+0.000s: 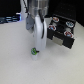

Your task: Open the kcup holder, insert the kcup into the holder, and close the kcup holder

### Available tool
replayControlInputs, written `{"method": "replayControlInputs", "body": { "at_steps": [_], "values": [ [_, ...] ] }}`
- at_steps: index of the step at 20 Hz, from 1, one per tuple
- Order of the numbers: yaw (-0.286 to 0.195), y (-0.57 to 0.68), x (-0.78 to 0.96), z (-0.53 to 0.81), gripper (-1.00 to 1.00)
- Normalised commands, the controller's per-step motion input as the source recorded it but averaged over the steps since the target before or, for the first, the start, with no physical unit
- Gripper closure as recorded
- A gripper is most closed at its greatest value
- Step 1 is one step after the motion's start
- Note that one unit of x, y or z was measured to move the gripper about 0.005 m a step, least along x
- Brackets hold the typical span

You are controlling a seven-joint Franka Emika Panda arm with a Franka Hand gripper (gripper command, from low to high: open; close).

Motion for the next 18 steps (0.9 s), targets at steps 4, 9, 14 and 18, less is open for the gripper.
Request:
{"method": "replayControlInputs", "body": {
  "at_steps": [4, 9, 14, 18],
  "values": [
    [-0.251, -0.30, 0.07, -0.23, -1.00],
    [-0.201, -0.23, 0.22, -0.20, -1.00],
    [-0.195, -0.15, 0.14, -0.25, -1.00],
    [-0.192, -0.05, 0.11, -0.12, -1.00]
  ]
}}
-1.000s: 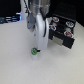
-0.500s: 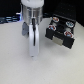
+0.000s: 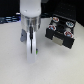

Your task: Open the kcup holder, insert the kcup into the holder, and close the kcup holder

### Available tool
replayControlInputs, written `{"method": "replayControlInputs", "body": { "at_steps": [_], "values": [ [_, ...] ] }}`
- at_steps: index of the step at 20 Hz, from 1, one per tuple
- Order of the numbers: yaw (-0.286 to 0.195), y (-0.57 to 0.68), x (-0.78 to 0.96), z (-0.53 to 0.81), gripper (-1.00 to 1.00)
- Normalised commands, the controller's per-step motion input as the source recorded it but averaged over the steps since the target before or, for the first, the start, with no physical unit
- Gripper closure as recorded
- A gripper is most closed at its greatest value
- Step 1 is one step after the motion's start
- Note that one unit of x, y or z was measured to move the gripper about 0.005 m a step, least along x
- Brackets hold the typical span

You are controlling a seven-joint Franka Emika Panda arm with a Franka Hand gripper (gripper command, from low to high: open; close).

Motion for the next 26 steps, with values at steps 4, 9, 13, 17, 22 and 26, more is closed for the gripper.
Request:
{"method": "replayControlInputs", "body": {
  "at_steps": [4, 9, 13, 17, 22, 26],
  "values": [
    [-0.155, 0.05, 0.04, 0.04, 1.00],
    [-0.128, 0.04, 0.00, 0.02, -1.00],
    [0.000, 0.24, 0.16, -0.01, -1.00],
    [0.002, 0.32, 0.19, -0.03, -1.00],
    [-0.044, 0.12, 0.09, 0.01, 1.00],
    [-0.051, -0.01, 0.02, 0.02, 1.00]
  ]
}}
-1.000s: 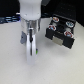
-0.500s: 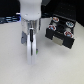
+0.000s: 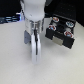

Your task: Open the kcup holder, insert the kcup into the holder, and close the kcup holder

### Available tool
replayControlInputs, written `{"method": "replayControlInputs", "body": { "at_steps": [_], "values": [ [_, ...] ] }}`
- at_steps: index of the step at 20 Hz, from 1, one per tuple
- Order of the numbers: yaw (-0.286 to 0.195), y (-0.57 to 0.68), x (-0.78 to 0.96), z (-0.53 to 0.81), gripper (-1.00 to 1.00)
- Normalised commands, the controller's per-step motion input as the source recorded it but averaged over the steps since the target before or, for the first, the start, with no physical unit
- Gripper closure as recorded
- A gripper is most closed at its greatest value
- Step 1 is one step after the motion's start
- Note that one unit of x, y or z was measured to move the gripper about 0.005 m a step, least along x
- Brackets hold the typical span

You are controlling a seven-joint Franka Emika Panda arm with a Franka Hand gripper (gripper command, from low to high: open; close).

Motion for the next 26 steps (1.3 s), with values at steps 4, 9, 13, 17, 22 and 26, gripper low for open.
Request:
{"method": "replayControlInputs", "body": {
  "at_steps": [4, 9, 13, 17, 22, 26],
  "values": [
    [-0.060, -0.03, -0.01, 0.01, 1.00],
    [-0.057, 0.02, 0.02, 0.16, 1.00],
    [-0.029, 0.27, 0.06, 0.76, 1.00],
    [-0.006, 0.38, 0.08, 0.86, 1.00],
    [0.002, 0.42, 0.08, 0.84, 1.00],
    [0.006, 0.51, 0.07, 0.75, 1.00]
  ]
}}
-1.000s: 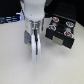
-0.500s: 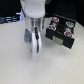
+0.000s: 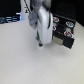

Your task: Open the kcup holder, insert the kcup into the holder, and close the kcup holder

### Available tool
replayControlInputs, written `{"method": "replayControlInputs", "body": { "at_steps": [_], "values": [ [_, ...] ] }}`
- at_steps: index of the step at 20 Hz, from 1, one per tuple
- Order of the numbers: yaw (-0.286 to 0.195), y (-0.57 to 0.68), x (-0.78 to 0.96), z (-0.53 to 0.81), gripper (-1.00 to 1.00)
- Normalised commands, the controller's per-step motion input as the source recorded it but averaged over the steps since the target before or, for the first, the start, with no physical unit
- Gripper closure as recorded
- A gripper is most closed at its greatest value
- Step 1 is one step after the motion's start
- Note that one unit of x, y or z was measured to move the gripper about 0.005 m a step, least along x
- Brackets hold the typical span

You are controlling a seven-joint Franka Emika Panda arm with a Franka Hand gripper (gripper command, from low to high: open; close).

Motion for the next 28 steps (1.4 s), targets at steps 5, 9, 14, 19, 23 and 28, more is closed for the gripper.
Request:
{"method": "replayControlInputs", "body": {
  "at_steps": [5, 9, 14, 19, 23, 28],
  "values": [
    [0.026, 0.57, 0.07, 0.66, 1.00],
    [0.027, 0.61, -0.03, 0.45, 1.00],
    [-0.002, 0.66, 0.08, 0.44, 1.00],
    [0.016, 0.62, 0.09, 0.36, 1.00],
    [0.008, 0.65, 0.16, 0.22, 1.00],
    [0.049, 0.65, 0.04, 0.03, 1.00]
  ]
}}
